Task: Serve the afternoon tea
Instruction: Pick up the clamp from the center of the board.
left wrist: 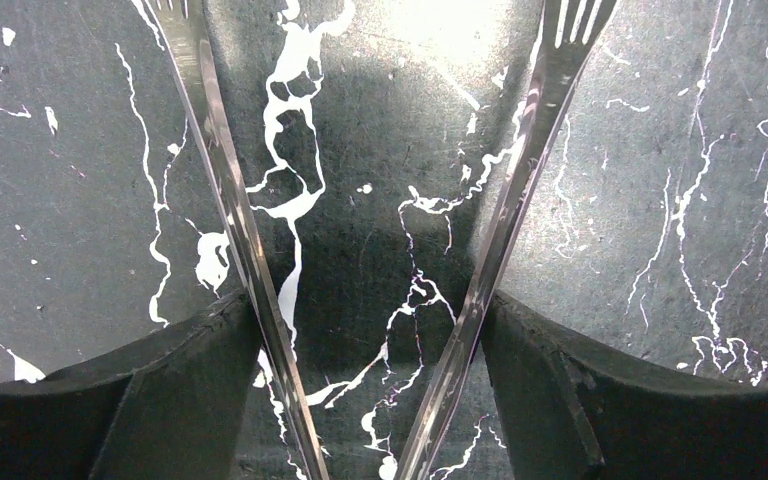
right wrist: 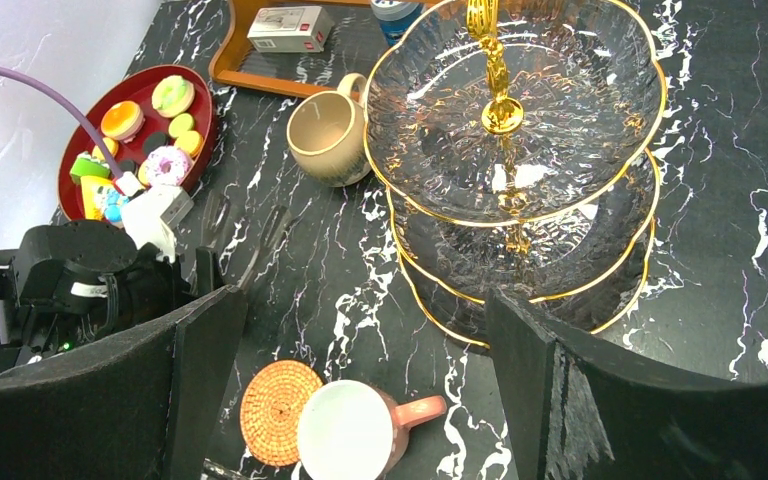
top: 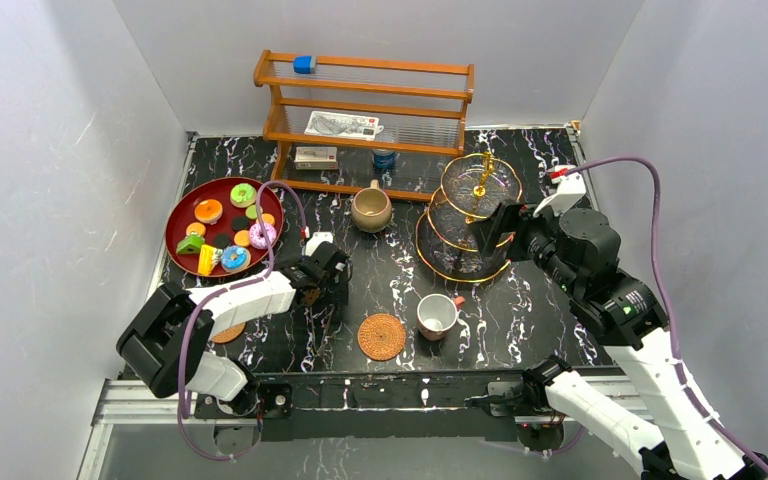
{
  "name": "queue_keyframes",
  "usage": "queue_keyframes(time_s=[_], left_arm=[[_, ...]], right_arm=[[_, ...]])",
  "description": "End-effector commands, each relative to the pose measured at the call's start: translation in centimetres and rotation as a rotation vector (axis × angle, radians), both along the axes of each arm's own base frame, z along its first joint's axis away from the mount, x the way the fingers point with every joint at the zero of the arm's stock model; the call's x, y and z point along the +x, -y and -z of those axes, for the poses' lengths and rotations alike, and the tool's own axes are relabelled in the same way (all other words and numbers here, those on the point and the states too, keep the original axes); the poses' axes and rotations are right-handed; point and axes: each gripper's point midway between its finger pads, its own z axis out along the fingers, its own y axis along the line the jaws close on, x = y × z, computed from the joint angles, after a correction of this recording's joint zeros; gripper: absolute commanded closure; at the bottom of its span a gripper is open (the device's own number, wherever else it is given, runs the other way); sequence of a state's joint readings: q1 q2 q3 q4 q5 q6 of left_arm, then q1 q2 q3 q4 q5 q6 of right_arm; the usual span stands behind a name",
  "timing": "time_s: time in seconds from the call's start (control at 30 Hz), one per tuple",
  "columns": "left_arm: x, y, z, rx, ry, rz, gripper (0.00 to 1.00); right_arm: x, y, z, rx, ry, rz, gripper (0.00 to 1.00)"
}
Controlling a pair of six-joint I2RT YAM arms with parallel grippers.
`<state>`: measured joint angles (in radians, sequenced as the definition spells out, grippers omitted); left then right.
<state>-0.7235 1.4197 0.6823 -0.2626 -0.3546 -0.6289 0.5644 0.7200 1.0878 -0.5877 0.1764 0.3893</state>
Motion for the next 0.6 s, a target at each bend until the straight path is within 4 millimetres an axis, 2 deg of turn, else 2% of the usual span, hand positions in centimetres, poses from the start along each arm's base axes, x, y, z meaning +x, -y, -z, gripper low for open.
queue_keyframes(time_s=[0.0,0.33,0.57], left_arm=[[-0.6,-1.0,0.6,0.033,-0.004,-0.015,0.26],[-0.7,-0.7,-0.5,0.012,0.005,0.003,0.34],[-0.2,-0.1,-3.4,-0.009,0.028,0.029,0.34]], right_arm=[[0.4,-0.4,-1.5,0.03,0.053,-0.008,0.01],[0.8,-0.5,-1.3,0.02,0.045,0.0,0.01],[1.2,-0.3,-0.5,-0.001,0.024,0.022,0.01]])
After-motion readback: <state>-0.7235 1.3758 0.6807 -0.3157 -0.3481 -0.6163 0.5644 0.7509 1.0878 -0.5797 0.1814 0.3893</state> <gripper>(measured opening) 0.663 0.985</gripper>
